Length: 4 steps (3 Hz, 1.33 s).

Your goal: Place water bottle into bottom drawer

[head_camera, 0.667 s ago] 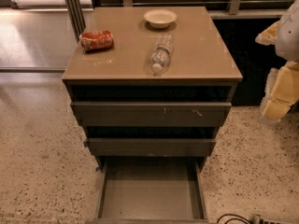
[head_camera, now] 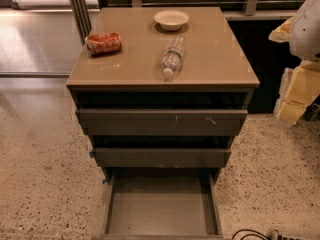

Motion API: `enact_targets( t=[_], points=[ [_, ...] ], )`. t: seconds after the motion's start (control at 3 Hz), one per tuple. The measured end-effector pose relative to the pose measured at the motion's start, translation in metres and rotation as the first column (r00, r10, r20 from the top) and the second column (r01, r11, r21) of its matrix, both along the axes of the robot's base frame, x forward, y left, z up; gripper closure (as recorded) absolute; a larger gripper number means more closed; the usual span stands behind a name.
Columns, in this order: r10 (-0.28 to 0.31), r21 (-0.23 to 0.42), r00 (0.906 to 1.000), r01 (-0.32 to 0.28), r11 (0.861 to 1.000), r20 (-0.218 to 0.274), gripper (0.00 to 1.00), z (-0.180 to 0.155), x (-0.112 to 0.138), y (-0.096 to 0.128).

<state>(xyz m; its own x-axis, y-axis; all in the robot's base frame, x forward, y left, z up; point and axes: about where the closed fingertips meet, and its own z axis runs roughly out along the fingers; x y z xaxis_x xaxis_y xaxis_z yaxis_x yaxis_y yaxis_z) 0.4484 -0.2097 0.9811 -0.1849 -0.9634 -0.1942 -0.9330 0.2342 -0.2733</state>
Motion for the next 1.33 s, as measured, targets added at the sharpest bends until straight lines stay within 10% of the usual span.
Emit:
enact_targets(
  t=[0.33, 1.0, 1.33],
  points=[
    [0.051, -0.011, 0.9983, -0.051, 0.999, 0.029, 0.0, 0.006, 0.02, 0.01],
    [0.211, -0.007, 0.9761, -0.212, 0.977, -0.052, 0.0, -0.027, 0.146, 0.059],
    [0.215, 0.014, 0.9766, -0.215, 0.977, 0.006, 0.0, -0.021, 0.176, 0.072]
  ],
)
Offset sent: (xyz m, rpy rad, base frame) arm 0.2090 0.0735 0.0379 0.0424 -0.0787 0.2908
